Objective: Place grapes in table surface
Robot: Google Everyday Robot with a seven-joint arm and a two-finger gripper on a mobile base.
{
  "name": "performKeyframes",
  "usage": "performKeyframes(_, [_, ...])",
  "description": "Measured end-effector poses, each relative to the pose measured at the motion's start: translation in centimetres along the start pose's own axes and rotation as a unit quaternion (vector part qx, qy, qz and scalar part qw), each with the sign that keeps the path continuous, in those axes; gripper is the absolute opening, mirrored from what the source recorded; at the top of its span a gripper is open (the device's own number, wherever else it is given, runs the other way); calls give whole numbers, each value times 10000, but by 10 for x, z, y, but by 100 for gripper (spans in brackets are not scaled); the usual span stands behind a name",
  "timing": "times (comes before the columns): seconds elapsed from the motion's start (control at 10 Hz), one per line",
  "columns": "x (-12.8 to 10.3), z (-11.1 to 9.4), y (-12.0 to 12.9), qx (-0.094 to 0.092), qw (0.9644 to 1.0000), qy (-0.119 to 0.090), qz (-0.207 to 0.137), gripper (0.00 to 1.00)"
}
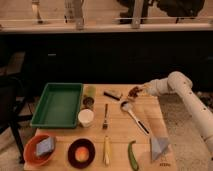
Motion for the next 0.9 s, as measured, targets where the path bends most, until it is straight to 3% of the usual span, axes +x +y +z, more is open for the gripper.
performKeyframes(0.3, [-22,-2,-1,50,9995,-225,-220,9])
performKeyframes(0.5, [-41,0,1,-1,9981,-433,-433,9])
performKeyframes(0.9, [-66,1,15,-182,9949,-636,-768,9])
